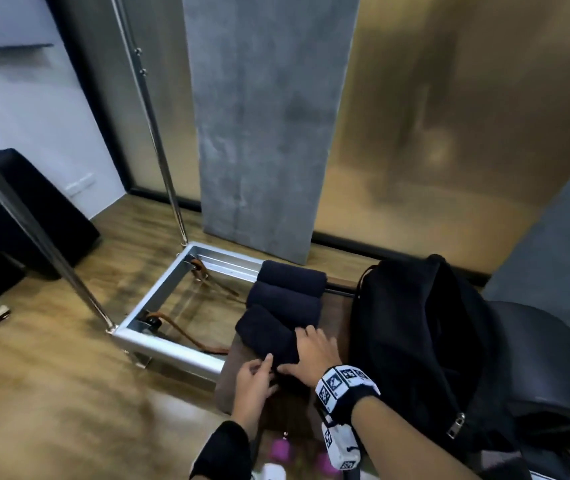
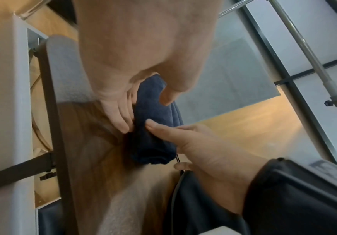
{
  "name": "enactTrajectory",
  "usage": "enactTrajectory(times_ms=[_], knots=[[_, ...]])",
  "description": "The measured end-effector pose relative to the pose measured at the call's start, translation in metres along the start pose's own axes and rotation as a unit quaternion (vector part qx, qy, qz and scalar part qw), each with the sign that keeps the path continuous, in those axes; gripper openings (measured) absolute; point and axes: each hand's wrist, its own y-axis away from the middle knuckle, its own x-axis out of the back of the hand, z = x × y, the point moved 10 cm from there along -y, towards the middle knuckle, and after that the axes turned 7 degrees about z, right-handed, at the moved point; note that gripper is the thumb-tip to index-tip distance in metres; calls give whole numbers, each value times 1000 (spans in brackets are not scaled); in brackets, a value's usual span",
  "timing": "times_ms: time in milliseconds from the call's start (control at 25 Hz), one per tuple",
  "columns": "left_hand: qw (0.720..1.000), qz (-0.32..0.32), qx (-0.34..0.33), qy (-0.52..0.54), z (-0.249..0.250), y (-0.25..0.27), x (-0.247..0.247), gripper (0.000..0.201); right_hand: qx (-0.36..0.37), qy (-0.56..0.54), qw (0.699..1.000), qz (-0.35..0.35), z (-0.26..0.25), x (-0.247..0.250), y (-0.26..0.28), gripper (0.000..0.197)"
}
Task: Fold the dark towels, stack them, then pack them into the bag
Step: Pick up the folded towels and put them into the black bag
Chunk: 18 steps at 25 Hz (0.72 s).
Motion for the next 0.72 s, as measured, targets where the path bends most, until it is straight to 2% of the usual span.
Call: enactTrajectory(times_ms=[120, 240, 360, 440, 520, 640, 680, 720], knots=[[998, -16, -23, -50, 3, 2, -1, 38, -14, -92, 994, -61, -6, -15, 6, 50], [999, 1, -8, -41, 3, 1, 4, 60, -13, -176, 983, -60, -11, -12, 16, 36], [999, -3, 2, 44, 15, 11, 0, 81, -11, -253, 967, -11, -11, 13, 26, 49], [994, -30, -2, 107, 33, 24, -11, 85, -17, -320, 947, 33, -4, 37, 34, 60], [987, -70, -17, 141, 59, 42, -31, 83, -52, -425, 902, 57, 10, 62, 45, 65], [975, -151, -48, 157, 103, 81, -79, 76, -90, -620, 780, 6, 27, 95, 64, 86], [969, -178, -60, 159, 116, 96, -98, 74, -82, -648, 757, -19, 30, 110, 74, 78], [964, -202, -75, 159, 127, 111, -116, 72, -64, -659, 749, -29, 34, 128, 83, 65]])
